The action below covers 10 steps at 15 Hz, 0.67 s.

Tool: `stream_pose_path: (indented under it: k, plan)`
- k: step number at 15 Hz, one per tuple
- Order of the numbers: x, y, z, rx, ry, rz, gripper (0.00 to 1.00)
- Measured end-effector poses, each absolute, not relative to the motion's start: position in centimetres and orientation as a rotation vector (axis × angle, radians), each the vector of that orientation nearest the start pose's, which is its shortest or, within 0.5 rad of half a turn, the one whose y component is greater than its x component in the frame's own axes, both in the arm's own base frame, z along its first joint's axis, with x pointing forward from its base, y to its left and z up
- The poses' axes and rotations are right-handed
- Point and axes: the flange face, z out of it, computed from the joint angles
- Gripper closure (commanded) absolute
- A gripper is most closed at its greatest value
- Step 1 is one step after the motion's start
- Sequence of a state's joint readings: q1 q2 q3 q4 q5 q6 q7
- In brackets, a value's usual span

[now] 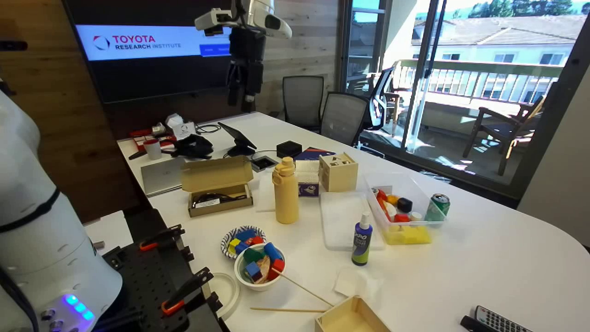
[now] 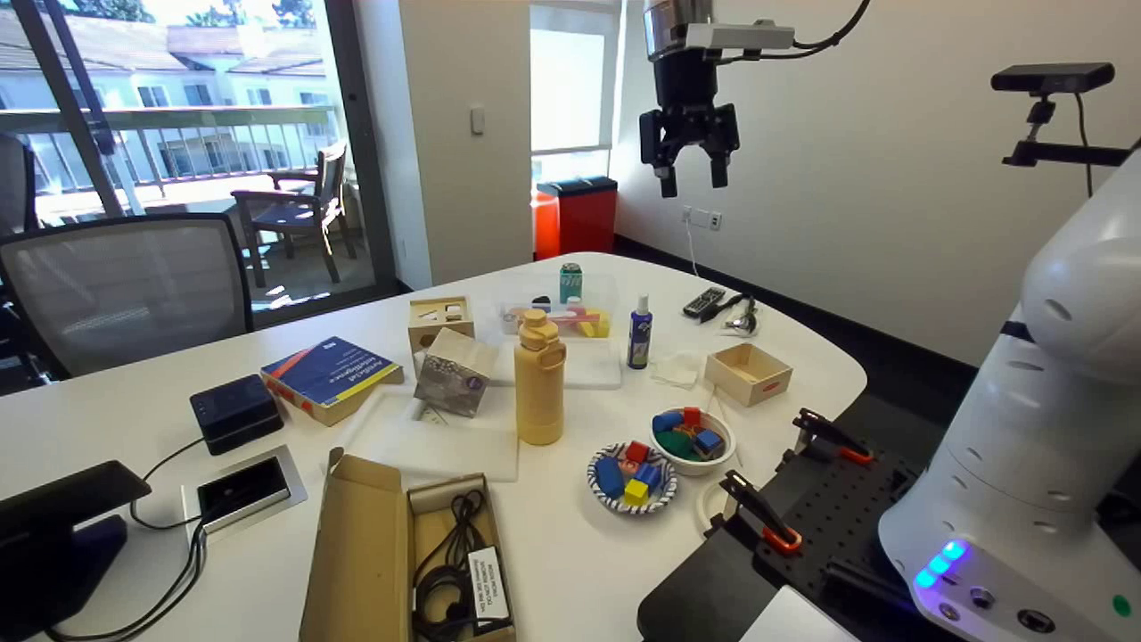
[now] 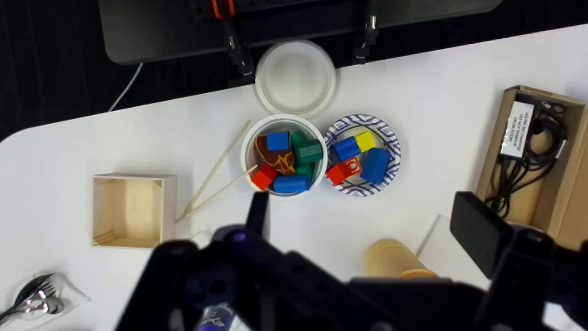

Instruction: Put the paper in the box

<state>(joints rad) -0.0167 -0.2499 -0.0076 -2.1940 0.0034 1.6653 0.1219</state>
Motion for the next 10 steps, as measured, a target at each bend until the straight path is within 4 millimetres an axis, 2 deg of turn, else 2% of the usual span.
stream_pose_path:
  k: [2,4,6,10]
  plan:
    - [44.6,-0.9,46.7,-3.103,0.231,0.434,0.0]
    - [46.0,0.6,44.9,-3.055,0.262,0.426,0.0]
    - [47.8,4.2,41.6,-3.016,0.264,0.453,0.0]
    - [50.7,13.8,34.9,-2.982,0.279,0.499,0.0]
